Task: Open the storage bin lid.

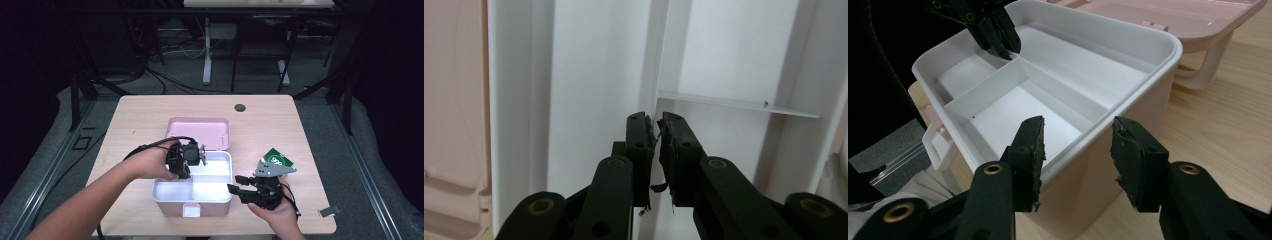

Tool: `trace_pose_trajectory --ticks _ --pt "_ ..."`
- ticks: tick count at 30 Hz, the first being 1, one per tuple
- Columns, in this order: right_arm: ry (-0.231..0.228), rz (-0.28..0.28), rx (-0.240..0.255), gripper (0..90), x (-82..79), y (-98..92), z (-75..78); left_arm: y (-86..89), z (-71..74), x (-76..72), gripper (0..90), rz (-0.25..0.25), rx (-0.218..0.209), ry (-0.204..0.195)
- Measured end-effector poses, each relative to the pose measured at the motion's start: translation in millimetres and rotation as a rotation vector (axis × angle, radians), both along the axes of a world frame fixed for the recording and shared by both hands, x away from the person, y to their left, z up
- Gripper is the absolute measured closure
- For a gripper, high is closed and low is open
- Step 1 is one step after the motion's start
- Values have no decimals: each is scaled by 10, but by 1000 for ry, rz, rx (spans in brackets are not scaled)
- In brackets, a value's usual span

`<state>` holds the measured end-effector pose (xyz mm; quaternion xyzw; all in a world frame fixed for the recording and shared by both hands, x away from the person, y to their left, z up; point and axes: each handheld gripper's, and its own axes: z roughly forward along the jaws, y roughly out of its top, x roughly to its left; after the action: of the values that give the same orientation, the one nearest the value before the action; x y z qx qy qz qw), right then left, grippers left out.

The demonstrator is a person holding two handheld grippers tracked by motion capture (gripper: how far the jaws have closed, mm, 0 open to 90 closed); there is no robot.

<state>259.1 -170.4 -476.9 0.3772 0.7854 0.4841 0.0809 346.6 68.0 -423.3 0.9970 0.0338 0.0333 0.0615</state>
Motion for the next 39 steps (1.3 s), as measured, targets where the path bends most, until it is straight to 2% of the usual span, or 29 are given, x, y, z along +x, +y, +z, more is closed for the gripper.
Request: trace_pose_trajectory --ticks 6,7,18,39 --pt "2 4 6 570 5 -9 -5 -54 -35 -5 840 -17 8 0" --pt "6 8 2 570 6 -14 -7 -74 -45 -8 848 -28 22 -6" --pt "10 11 10 570 9 -8 -22 -138 -122 4 866 -46 59 -8" --pt "18 5 22 567 24 -34 -32 -159 -135 -13 881 -86 77 -19"
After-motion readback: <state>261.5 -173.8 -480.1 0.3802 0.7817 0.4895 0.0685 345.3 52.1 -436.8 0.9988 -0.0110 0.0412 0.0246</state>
